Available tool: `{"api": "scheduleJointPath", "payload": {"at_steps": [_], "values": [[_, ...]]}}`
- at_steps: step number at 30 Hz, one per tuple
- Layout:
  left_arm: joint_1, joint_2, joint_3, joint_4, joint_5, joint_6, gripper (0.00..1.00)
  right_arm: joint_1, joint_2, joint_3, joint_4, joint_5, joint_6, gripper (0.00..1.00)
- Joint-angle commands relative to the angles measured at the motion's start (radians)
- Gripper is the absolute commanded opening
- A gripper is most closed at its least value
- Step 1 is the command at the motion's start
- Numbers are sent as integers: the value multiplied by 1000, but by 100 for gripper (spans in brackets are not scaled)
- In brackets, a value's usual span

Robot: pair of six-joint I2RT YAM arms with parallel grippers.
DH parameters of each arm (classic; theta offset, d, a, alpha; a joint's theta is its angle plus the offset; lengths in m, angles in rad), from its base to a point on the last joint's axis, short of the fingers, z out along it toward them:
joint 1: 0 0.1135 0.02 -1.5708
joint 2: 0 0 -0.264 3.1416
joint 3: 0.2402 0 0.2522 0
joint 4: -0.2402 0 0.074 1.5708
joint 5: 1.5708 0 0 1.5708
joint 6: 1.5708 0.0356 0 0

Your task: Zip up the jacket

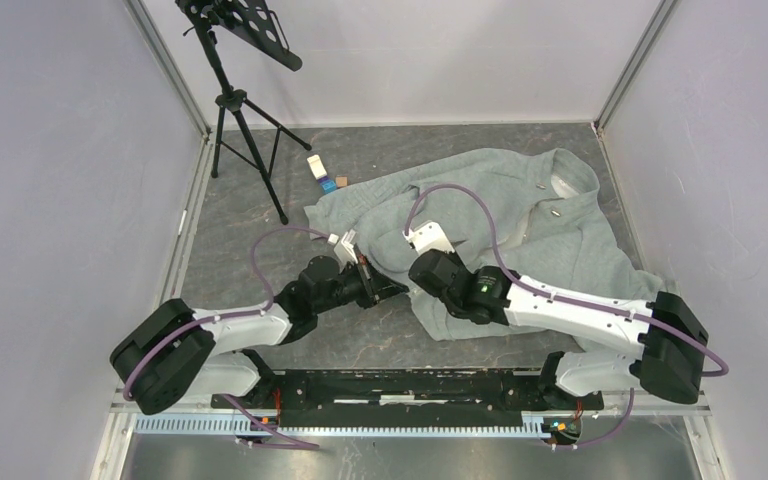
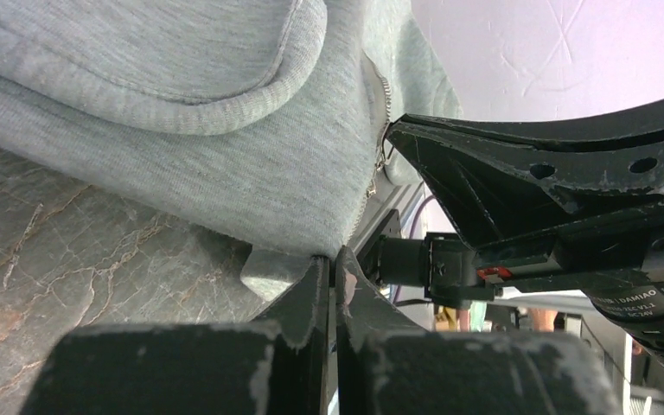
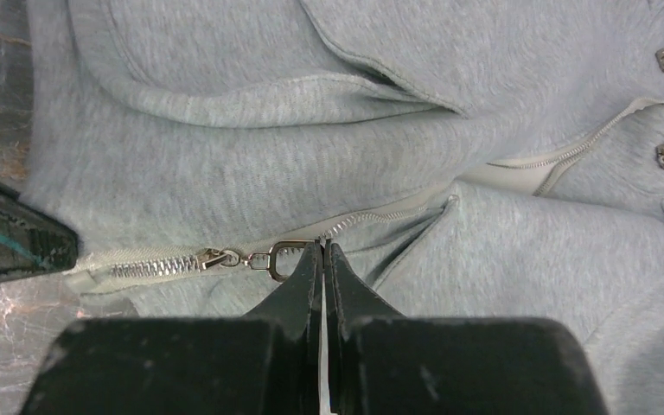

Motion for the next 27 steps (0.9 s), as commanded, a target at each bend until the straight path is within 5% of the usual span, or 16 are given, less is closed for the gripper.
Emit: {"api": "scheduleJointPath", "payload": {"at_steps": [1,8,13,19,27], "values": [[54,-32,-26,-89,113,102,2,18,-25,20,-234,282,-23,0],[59,19,-13,13,195,63,2,23,-128,-88,107,-36,-99,0],[59,11,-28,-104,104,84,2,-60,-38,-39,-124,359,-54,0],[62,-80,-39,-248,-6,117,2,-254,-83,-165,75,366,-316,0],[62,-121,-20,-346,23,180,2,-557,16,-150,462,338,-738,0]]}}
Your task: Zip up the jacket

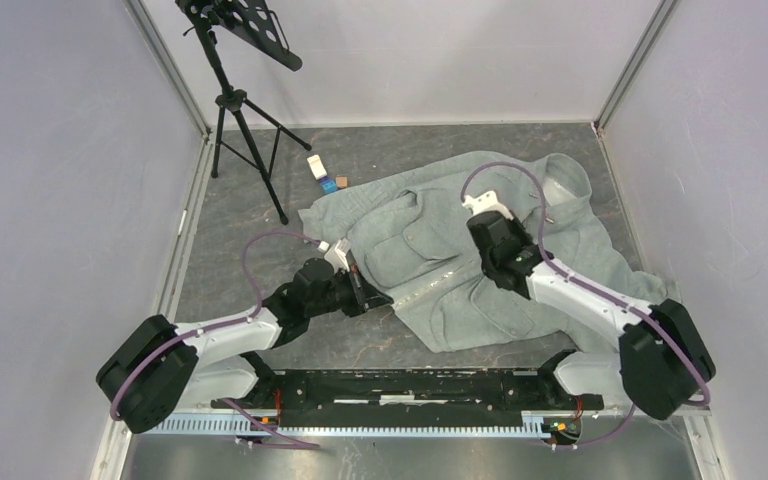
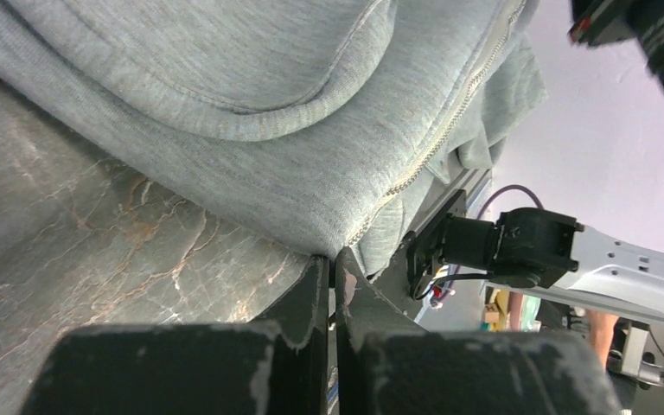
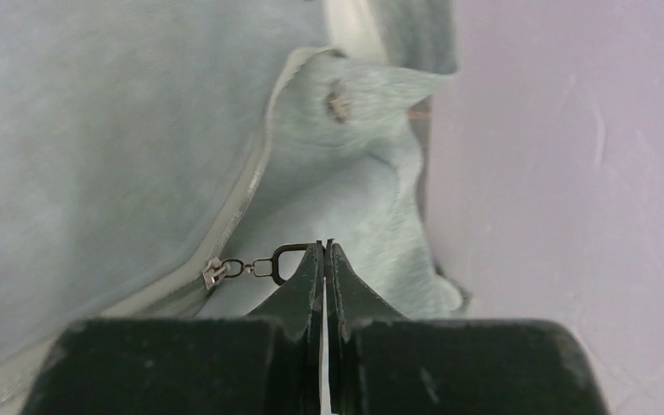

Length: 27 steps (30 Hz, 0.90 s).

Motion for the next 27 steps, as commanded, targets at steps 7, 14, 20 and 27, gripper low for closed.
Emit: {"api": "scheduleJointPath", "payload": {"at_steps": [7,14,20,27], "values": [[9,20,-1,-101,18,137,2,-357,184,76,552,48,-509,0],[9,58,-8,-128,14,158,2,-547,362,228,738,15,-671,0],[9,43,-5,-210,-42,173,2,-668,495,409,802,-46,-752,0],[11,69,26,-204,-29,179,2,-583,385,319,736,-168,-637,0]]}}
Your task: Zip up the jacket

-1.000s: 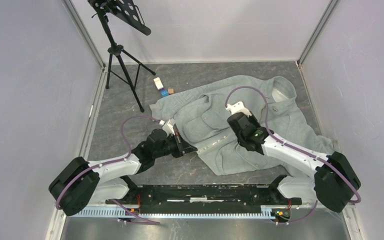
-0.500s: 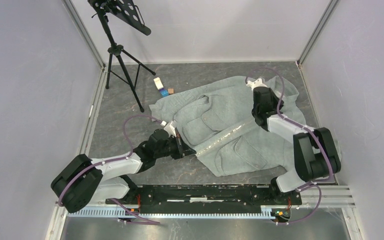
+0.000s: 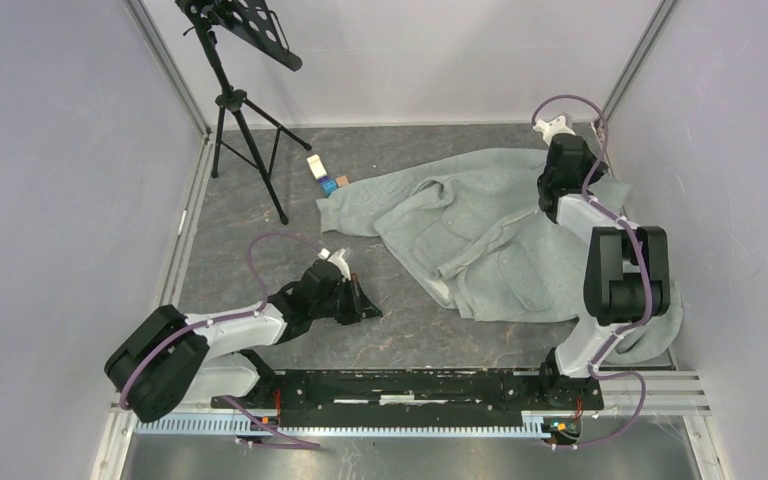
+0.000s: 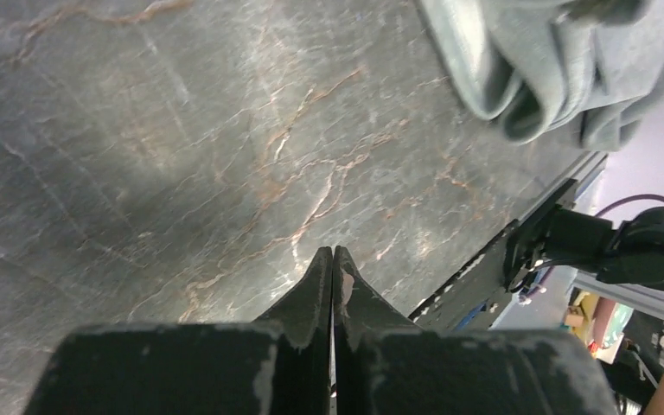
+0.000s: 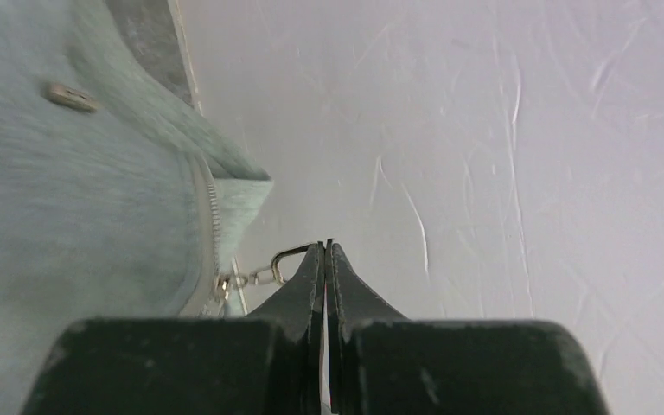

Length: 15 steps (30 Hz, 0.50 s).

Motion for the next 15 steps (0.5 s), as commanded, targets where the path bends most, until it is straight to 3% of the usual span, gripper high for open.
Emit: {"api": "scheduleJointPath", "payload": {"at_steps": [1,3,4,7,10,15], "values": [[11,10,14,-10,46,64,2,66,-160,-96,52,-165,60,0],[12,9,64,6,110,88,2,104,-194,-105,-35,-236,143,0],[11,8,94,37,143,117,12,127,-196,-94,-79,-197,200,0],[4,-5,168,58,121,182,68,169,-231,-86,-212,-204,384,0],[-20,7,226,110,42,212,99,182,-287,-110,-281,-238,488,0],[-143,204,371,227,-86,313,100,178,-362,-172,-283,-210,520,0]]}}
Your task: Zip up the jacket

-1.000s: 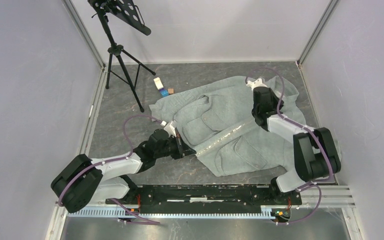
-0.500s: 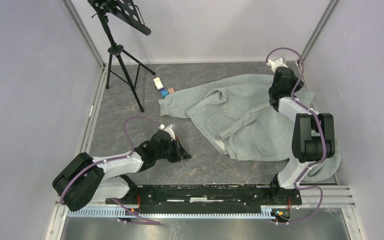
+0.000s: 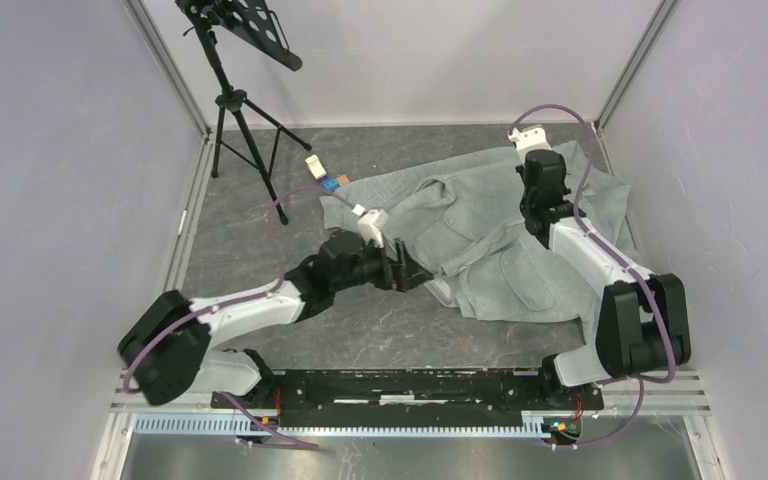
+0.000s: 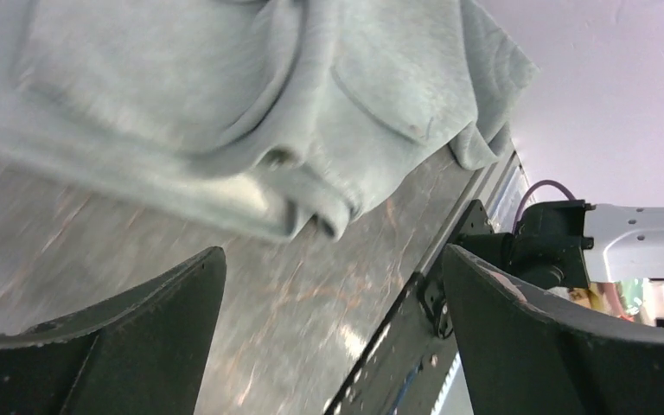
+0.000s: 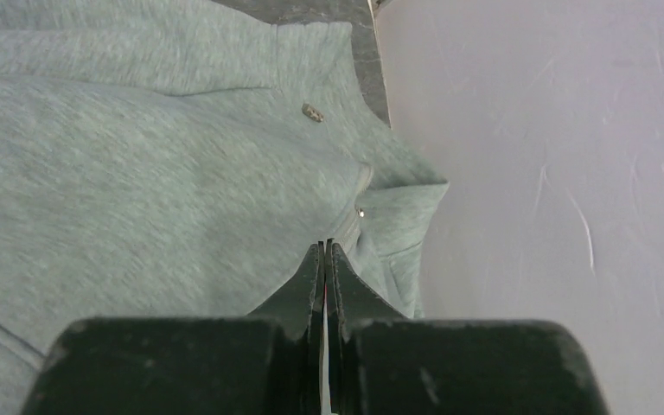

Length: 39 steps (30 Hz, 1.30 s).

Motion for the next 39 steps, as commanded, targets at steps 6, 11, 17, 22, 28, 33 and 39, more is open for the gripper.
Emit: {"api": "scheduleJointPath", "payload": {"at_steps": [6,11,17,22,28,33,39], "values": [[-127,494,446,-3,-79,231,100,-89,-111,-30,-127,-11,348,25],[-134,653,648,-247,-145,302,97,-133,-150,-63,-142,-188,433,84],[-117,630,592,-314,-221,273,50,-150,-131,-39,-201,-334,506,96],[-67,557,497,-331,-174,256,2,-226,-51,-4,-252,-498,598,92],[-1,334,232,-310,38,172,2,-262,-60,-36,-241,-624,641,91],[12,177,93,-378,62,123,2,-259,-43,-205,-71,-829,782,76],[12,158,61,-400,82,90,2,-152,111,-324,87,-911,860,44]]}}
